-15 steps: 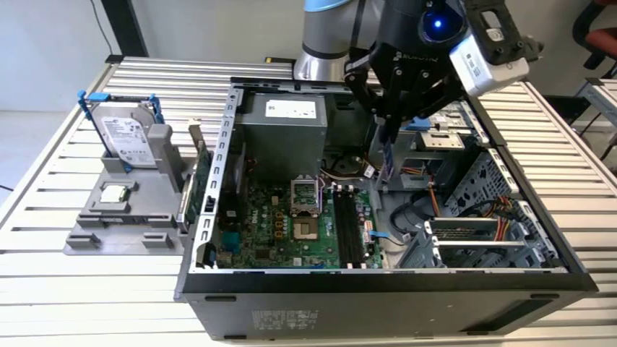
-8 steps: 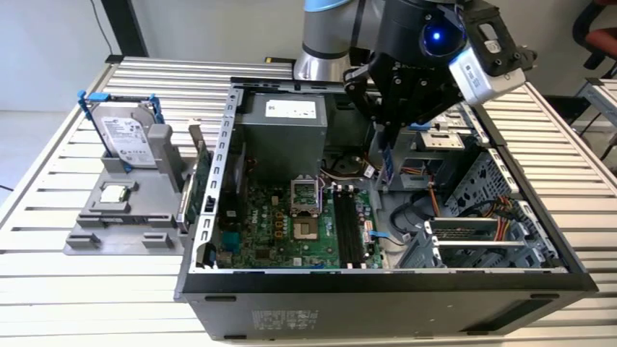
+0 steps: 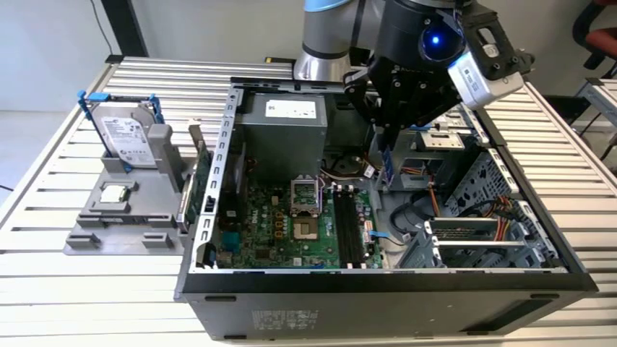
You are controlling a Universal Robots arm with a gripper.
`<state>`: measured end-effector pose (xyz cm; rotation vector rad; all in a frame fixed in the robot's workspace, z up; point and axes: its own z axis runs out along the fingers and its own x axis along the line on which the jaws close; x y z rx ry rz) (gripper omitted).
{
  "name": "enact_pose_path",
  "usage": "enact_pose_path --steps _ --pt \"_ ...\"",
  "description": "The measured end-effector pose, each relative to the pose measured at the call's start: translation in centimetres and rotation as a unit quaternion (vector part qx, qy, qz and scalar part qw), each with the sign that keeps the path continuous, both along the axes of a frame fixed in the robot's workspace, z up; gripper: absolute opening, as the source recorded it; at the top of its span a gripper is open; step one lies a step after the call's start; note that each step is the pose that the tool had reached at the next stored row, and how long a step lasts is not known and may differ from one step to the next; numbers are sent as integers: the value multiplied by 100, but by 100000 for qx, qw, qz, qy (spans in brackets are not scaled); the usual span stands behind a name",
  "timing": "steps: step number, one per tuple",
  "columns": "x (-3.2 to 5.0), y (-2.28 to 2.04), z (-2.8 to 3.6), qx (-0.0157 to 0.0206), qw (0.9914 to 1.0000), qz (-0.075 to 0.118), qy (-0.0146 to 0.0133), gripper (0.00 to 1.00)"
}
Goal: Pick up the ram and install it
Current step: 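Insert the ram into the slot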
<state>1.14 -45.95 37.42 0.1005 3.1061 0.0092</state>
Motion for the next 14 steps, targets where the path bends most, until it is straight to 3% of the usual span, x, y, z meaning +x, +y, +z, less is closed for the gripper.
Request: enact_pose_path --steps 9,14 --pt "0 0 -7 6 100000 0 -2 0" --pt "0 3 -75 -127 100000 0 6 0"
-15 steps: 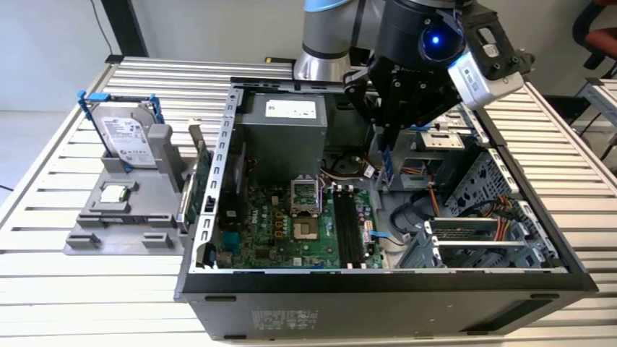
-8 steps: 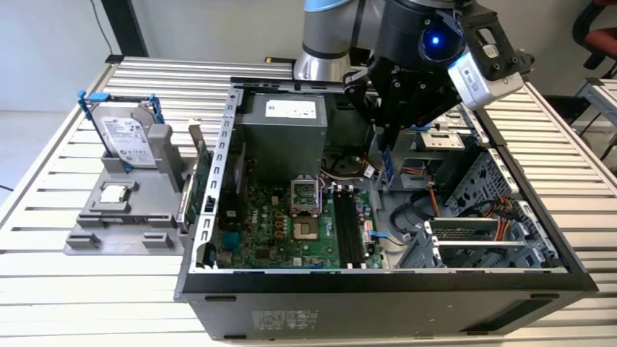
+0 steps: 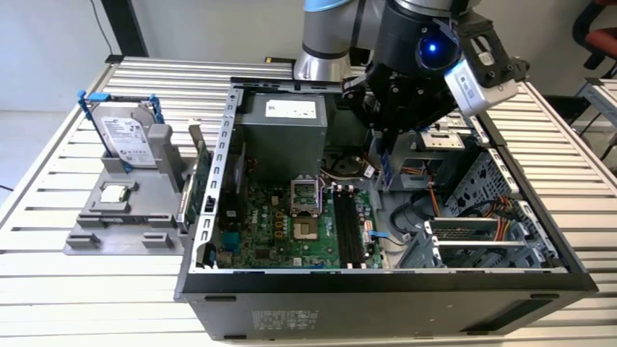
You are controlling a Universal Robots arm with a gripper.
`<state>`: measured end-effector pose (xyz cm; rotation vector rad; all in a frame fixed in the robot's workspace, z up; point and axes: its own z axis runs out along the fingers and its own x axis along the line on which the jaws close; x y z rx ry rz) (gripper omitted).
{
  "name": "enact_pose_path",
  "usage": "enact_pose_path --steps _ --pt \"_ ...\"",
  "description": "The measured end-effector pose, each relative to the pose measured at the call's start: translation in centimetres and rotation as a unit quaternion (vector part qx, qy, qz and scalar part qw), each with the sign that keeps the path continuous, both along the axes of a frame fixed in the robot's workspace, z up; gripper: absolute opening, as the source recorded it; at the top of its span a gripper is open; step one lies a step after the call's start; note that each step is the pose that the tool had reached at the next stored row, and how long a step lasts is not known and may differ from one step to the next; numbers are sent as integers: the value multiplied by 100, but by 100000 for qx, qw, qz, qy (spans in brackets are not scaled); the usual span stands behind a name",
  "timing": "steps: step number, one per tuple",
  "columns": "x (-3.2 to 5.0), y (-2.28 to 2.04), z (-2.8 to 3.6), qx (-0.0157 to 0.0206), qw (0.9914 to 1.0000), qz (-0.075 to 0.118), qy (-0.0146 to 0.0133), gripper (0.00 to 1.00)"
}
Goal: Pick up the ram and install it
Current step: 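Insert the ram into the slot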
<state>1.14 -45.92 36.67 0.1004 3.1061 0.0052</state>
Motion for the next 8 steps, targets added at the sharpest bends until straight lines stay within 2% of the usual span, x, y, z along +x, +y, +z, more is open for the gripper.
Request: enact_pose_path --steps 8 --pt "0 9 -144 -133 100000 0 3 0"
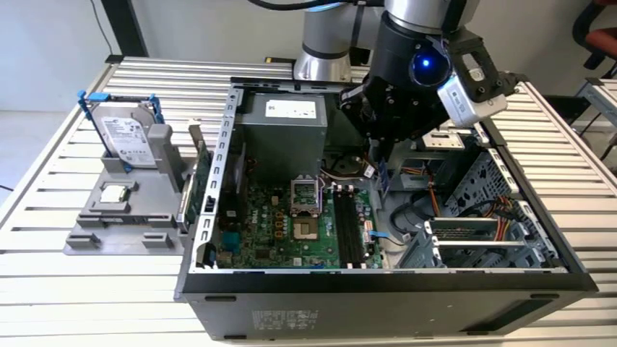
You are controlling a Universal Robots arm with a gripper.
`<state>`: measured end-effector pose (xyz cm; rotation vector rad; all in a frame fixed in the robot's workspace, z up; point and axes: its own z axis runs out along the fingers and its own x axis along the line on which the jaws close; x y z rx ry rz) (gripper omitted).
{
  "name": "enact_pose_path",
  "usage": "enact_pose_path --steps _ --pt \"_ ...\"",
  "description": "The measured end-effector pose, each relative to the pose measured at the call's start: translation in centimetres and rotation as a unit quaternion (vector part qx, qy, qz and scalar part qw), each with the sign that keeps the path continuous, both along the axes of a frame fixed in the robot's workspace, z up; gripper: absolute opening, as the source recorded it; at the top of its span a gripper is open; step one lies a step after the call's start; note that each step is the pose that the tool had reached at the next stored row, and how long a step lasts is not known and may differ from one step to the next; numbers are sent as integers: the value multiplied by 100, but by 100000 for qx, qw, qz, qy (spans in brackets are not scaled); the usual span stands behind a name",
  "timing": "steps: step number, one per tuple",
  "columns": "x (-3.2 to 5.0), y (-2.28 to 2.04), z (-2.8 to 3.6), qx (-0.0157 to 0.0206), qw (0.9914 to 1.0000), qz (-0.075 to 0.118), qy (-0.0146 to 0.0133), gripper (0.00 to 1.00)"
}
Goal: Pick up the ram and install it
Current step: 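Insert the ram into the slot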
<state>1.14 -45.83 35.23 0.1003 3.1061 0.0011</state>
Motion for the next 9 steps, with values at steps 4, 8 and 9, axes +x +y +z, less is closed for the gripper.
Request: enact_pose_path --steps 4,8,9 --pt "0 1 -74 -12 100000 -4 2 0" --pt "4 1 -146 -23 100000 -6 4 0" --pt "4 1 -164 -77 100000 -7 7 0"
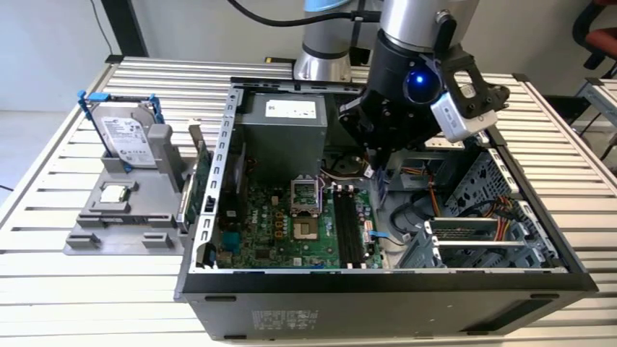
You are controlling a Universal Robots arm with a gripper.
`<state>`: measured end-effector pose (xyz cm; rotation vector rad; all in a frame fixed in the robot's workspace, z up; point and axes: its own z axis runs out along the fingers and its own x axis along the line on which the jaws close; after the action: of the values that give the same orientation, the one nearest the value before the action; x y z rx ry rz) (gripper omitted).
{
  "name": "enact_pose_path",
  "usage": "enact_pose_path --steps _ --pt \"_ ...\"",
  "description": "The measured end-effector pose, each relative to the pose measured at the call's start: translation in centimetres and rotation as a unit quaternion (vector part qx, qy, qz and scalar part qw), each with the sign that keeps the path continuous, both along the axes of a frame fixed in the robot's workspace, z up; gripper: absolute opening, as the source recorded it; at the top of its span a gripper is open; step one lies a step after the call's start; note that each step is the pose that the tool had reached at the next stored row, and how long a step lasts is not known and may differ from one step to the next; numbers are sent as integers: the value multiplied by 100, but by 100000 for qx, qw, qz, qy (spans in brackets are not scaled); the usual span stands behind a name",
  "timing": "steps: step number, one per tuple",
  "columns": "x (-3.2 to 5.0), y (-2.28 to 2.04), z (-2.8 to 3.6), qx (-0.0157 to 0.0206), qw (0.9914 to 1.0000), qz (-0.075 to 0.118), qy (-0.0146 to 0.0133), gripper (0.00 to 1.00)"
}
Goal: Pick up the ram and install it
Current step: 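Insert the ram into the slot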
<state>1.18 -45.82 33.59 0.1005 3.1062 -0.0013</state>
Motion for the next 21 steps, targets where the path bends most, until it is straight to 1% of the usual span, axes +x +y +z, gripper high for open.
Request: enact_pose_path --steps 2,6,21 --pt "1 0 -36 -123 100000 2 -12 0" --pt "2 0 -108 -161 100000 21 -15 0" --pt "10 0 -381 -159 100000 2 -16 0"
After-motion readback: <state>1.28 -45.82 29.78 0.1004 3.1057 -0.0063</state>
